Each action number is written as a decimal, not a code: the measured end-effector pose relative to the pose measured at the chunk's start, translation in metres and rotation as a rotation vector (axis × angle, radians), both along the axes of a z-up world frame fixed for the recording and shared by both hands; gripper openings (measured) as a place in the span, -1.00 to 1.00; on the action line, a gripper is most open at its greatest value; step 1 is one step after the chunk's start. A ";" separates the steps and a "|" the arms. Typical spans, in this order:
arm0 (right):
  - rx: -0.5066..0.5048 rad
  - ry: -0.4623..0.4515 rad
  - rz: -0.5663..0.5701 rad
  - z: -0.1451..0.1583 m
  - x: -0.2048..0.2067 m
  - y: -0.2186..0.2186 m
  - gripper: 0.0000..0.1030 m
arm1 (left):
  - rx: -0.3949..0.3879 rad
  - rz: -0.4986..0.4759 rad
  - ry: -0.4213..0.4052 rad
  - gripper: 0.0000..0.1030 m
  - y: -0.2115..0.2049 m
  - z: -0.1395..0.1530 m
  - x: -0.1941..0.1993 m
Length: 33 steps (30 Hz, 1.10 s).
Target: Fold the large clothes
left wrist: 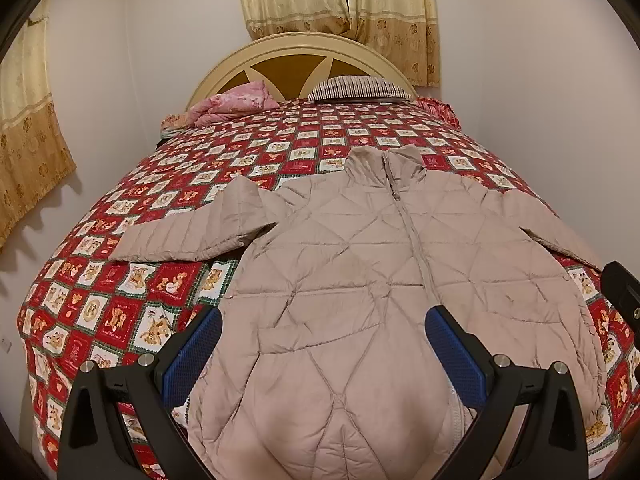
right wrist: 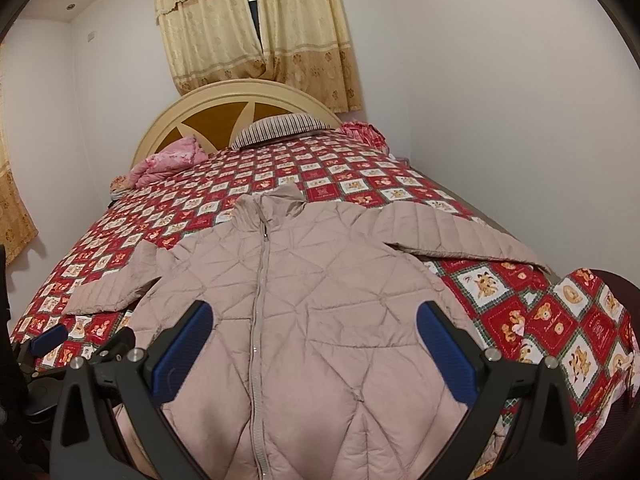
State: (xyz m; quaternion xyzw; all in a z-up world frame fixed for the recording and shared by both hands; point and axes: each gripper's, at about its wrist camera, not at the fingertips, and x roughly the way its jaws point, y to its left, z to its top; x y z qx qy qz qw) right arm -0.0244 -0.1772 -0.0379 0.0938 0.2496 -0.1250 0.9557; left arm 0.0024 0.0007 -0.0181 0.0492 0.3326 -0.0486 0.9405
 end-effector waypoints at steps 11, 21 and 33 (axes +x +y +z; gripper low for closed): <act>0.017 0.009 -0.023 -0.006 0.005 -0.012 1.00 | 0.004 -0.004 0.038 0.98 -0.003 -0.011 0.021; 0.220 0.088 -0.128 -0.048 0.030 -0.118 0.86 | 0.001 0.029 0.056 0.97 0.023 -0.043 0.115; 0.755 0.027 -0.508 -0.085 0.022 -0.361 0.41 | -0.134 0.208 0.180 0.97 0.071 -0.129 0.211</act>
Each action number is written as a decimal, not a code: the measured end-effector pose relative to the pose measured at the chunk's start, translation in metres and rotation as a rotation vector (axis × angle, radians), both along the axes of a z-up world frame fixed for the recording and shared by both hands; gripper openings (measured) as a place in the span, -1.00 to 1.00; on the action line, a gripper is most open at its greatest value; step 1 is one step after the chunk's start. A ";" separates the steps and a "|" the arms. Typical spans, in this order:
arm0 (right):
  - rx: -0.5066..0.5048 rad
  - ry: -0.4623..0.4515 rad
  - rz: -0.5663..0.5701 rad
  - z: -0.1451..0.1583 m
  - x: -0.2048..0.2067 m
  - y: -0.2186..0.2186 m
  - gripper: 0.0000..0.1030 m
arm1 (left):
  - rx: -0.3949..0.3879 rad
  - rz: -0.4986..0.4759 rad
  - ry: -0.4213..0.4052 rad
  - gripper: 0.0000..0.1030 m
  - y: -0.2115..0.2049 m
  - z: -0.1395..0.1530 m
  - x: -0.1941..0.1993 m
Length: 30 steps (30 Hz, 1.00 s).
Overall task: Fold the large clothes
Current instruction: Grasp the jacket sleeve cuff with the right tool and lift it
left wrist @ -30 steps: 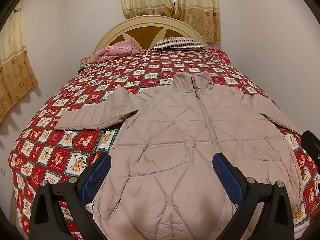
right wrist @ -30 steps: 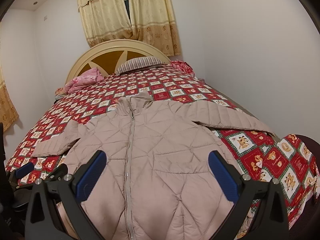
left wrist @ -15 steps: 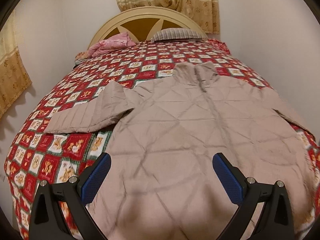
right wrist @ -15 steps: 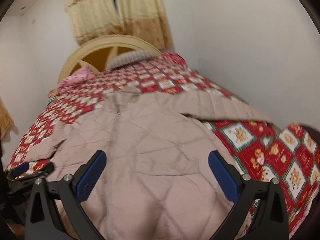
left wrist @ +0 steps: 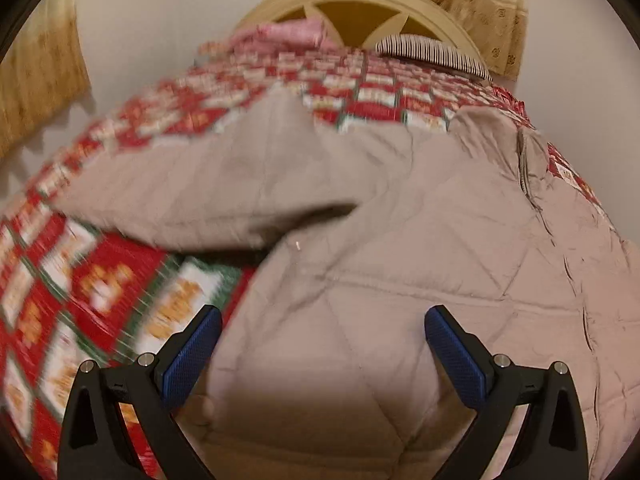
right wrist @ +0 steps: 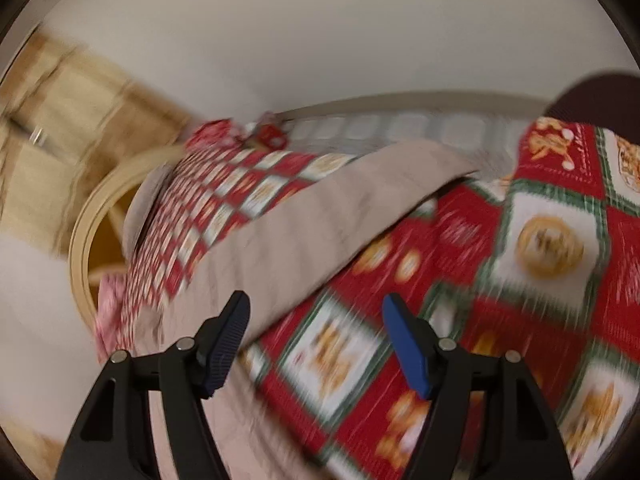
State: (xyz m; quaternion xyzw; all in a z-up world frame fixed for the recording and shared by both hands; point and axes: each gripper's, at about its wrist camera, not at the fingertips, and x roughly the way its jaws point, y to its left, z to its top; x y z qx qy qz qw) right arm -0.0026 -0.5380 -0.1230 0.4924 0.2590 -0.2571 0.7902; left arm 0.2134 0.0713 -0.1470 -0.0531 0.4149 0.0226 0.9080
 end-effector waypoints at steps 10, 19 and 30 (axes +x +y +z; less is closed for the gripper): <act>0.006 0.209 -0.093 -0.034 0.037 -0.070 0.41 | -0.056 0.015 0.038 0.97 0.002 -0.013 0.003; 0.084 0.176 -0.255 -0.065 0.041 -0.101 0.25 | -0.029 0.016 0.049 0.97 0.000 -0.016 0.008; -0.158 0.092 -0.189 -0.013 0.036 -0.090 -0.80 | -0.035 0.015 0.048 0.97 0.001 -0.017 0.009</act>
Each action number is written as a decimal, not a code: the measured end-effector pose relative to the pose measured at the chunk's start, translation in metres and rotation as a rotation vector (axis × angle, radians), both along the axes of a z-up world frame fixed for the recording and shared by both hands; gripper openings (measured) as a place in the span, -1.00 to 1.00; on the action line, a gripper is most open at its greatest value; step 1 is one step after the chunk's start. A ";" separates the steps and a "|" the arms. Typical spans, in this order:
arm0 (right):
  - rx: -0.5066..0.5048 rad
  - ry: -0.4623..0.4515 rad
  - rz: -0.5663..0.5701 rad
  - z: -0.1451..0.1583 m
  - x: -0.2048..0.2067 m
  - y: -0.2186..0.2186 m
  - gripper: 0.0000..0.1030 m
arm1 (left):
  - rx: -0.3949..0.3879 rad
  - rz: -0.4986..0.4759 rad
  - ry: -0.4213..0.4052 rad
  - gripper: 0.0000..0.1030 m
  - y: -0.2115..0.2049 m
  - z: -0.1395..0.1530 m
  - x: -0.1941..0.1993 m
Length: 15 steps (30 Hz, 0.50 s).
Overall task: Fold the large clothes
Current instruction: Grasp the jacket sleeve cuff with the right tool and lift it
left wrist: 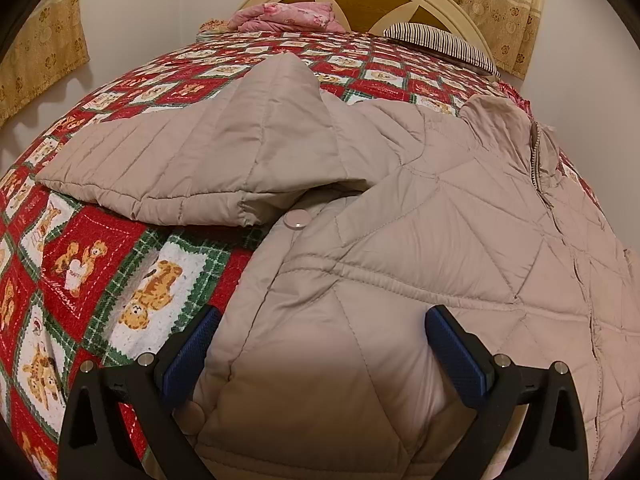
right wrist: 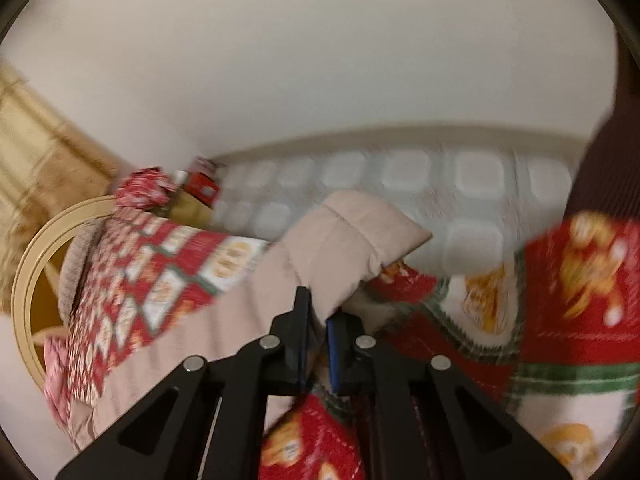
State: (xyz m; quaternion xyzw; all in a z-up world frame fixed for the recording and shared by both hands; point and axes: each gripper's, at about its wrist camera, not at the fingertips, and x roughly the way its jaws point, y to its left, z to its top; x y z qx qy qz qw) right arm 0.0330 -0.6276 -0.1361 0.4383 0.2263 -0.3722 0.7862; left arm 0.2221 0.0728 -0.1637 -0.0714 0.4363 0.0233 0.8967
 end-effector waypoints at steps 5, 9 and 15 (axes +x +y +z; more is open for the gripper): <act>-0.231 -0.035 0.163 0.082 0.019 0.054 -0.81 | -0.014 -0.002 -0.003 0.97 0.002 -0.001 0.000; -0.423 -0.073 0.346 0.143 0.047 0.130 -0.80 | -0.035 -0.005 -0.010 0.97 0.006 0.000 -0.002; -0.492 -0.138 0.701 0.166 0.117 0.262 -0.80 | -0.061 -0.006 -0.019 0.98 0.009 0.001 -0.004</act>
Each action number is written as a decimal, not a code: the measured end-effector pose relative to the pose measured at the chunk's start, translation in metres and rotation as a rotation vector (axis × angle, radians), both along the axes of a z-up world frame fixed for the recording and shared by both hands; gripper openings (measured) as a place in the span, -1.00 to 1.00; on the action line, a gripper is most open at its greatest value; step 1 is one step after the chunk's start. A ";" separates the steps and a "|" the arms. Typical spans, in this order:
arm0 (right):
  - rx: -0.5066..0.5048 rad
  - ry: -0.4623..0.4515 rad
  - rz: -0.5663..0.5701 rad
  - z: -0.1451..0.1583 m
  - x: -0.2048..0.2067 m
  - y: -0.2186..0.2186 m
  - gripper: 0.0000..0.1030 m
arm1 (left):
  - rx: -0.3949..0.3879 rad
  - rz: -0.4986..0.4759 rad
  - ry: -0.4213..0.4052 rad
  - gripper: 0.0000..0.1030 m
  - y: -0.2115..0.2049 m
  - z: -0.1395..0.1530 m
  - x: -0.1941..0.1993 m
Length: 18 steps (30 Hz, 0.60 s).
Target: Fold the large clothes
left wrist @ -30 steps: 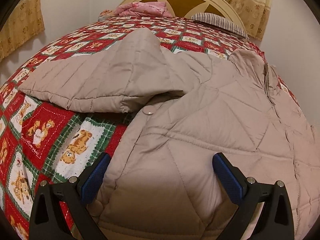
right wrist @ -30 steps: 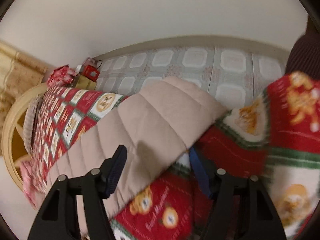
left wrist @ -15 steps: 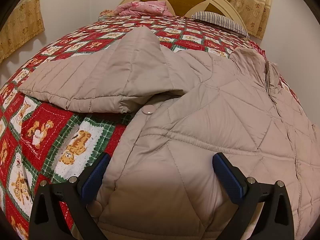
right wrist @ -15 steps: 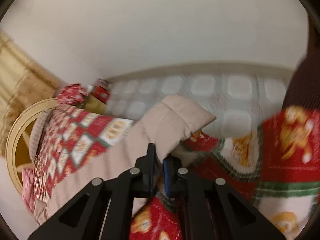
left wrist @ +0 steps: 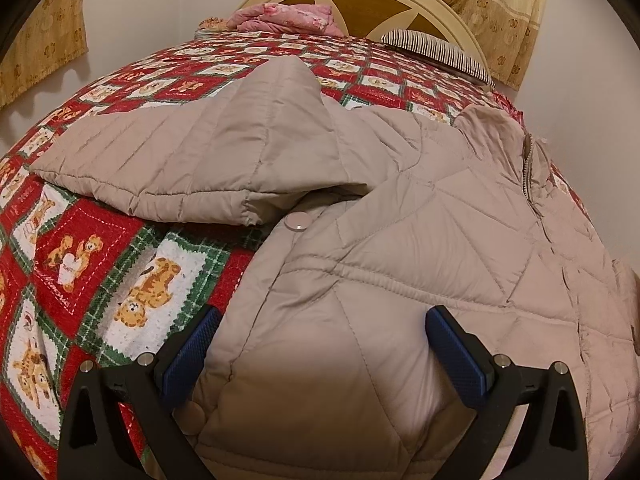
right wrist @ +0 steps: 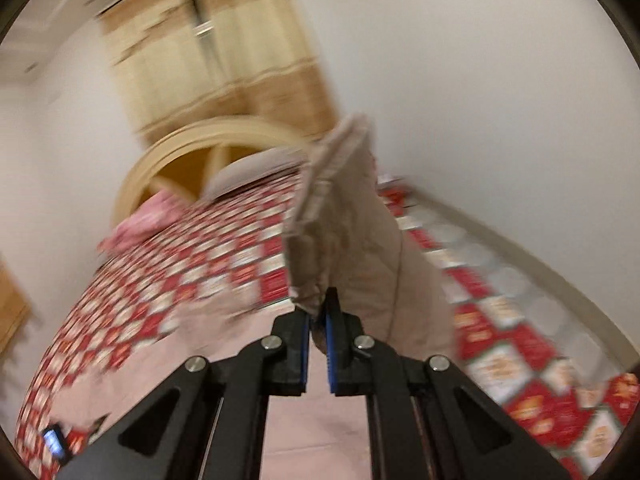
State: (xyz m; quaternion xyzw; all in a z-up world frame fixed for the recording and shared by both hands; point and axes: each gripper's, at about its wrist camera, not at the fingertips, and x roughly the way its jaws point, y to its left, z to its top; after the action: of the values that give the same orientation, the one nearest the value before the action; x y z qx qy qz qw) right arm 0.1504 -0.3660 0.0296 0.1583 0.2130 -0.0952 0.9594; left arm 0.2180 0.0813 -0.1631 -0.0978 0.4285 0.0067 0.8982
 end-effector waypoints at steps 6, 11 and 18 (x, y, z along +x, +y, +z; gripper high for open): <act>0.025 0.088 0.268 -0.051 0.074 0.117 -0.81 | -0.026 0.000 -0.010 0.98 0.003 0.001 -0.002; 0.059 0.216 0.402 -0.118 0.113 0.180 -0.82 | -0.037 -0.001 -0.014 0.98 0.004 0.001 -0.002; 0.114 0.293 0.531 -0.166 0.125 0.215 -0.72 | -0.047 -0.003 -0.016 0.98 0.007 0.001 -0.002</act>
State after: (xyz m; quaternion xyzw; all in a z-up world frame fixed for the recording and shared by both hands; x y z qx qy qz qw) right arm 0.2749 -0.1509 -0.1367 0.1355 0.3881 0.1490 0.8994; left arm 0.2164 0.0879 -0.1622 -0.1182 0.4214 -0.0056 0.8991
